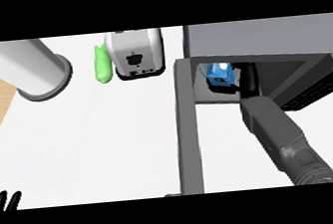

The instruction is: Pick up the milk, place it into the microwave and close the microwave

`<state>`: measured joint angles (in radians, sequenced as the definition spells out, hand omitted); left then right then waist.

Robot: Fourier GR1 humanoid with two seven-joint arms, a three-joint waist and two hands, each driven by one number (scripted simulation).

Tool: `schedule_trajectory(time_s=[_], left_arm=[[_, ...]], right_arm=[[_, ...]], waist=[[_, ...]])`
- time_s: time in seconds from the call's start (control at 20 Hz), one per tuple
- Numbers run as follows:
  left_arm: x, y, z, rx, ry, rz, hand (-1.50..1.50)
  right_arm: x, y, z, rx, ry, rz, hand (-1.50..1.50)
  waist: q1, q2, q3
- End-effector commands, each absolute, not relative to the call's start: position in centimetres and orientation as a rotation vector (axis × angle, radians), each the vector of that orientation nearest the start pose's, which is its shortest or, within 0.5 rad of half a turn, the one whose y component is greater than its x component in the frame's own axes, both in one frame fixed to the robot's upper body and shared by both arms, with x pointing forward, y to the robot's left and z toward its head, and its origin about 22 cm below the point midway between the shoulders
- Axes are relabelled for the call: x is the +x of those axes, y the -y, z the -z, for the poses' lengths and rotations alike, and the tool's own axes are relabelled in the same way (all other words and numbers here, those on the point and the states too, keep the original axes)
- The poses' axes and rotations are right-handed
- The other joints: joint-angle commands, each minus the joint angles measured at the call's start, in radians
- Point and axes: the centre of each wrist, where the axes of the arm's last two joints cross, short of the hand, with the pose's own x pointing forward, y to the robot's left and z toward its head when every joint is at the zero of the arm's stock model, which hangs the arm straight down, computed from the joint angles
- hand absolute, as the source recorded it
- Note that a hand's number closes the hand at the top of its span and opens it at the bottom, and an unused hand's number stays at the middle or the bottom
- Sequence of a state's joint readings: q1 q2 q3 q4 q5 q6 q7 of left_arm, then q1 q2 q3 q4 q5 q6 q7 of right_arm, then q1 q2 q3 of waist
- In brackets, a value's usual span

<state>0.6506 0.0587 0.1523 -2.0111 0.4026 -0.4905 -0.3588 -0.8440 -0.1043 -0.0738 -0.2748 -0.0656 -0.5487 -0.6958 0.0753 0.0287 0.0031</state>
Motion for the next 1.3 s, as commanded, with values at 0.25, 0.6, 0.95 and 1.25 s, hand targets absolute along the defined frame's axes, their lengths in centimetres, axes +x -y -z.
schedule_trajectory(time_s=[0.25,0.6,0.95,1.25], left_arm=[[8.7,-30.9,-1.6,-0.275,1.891,-0.114,-1.50],[7.9,-31.2,-0.9,-0.260,1.888,-0.139,-1.50],[8.5,-31.1,-1.1,-0.257,1.879,-0.140,-1.50],[8.7,-31.4,-0.9,-0.296,1.869,-0.119,-1.50]], right_arm=[[40.6,21.8,2.4,-0.757,1.828,-0.213,1.50],[41.4,23.0,0.9,-0.783,1.883,-0.119,1.50],[42.4,22.6,-0.6,-0.954,1.928,-0.106,1.50],[42.6,23.3,-1.1,-1.123,1.877,-0.067,1.50]], waist=[[0.029,0.016,0.001],[0.045,0.021,0.003],[0.054,0.026,0.002],[0.076,0.038,0.003]])
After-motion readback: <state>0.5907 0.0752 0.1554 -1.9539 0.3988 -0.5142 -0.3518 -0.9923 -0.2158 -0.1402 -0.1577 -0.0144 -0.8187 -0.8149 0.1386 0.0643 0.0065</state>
